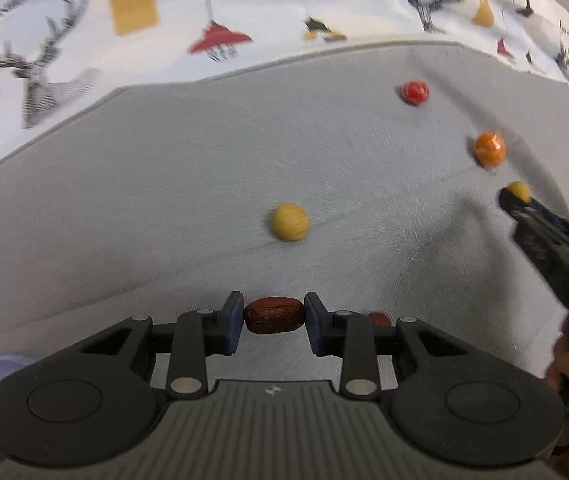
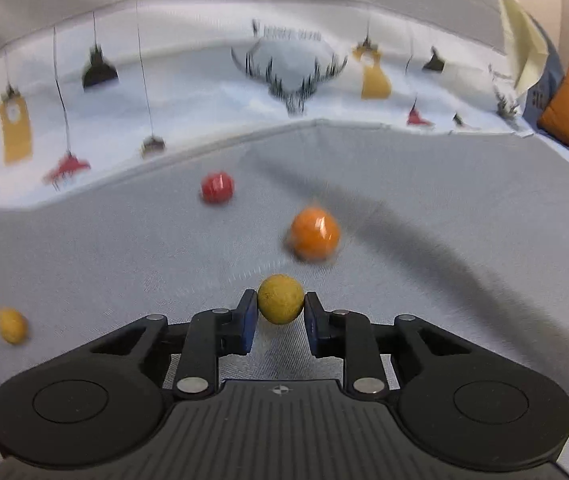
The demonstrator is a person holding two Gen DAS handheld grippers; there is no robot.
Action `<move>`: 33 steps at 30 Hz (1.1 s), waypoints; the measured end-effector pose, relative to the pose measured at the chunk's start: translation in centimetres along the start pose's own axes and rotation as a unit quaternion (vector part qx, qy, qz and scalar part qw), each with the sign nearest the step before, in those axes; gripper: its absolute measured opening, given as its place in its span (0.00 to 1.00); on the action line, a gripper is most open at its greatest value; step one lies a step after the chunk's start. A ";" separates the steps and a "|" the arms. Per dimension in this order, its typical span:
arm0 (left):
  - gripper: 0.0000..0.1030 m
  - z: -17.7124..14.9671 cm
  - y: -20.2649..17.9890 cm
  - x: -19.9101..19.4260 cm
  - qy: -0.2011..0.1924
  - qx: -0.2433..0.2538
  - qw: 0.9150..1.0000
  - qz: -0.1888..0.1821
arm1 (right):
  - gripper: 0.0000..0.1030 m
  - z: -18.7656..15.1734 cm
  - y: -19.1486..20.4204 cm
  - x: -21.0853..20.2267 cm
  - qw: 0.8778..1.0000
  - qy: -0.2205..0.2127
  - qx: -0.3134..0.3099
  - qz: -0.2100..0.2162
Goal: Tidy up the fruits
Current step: 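Grasp a red date with the left tool while the right tool grasps a yellow ball, then carry the red date and yellow ball over the blue plate with both tools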
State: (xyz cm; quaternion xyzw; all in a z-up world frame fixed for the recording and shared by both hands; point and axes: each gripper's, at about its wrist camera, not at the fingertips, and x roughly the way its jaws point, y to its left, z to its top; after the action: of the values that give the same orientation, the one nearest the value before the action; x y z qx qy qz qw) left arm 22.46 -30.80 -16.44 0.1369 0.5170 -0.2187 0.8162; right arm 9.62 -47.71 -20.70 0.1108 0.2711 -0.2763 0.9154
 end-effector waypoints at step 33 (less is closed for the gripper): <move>0.35 -27.2 16.4 -30.8 -0.084 -0.123 0.987 0.068 | 0.25 -8.3 14.6 -42.1 0.956 -0.062 -0.103 0.268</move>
State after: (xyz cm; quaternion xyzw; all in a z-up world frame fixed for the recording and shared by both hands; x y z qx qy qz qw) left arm -2.07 2.33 -0.28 0.0515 0.4588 -0.1086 0.8804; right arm -15.24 -14.00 -3.33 0.0669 0.2014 0.0022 0.9772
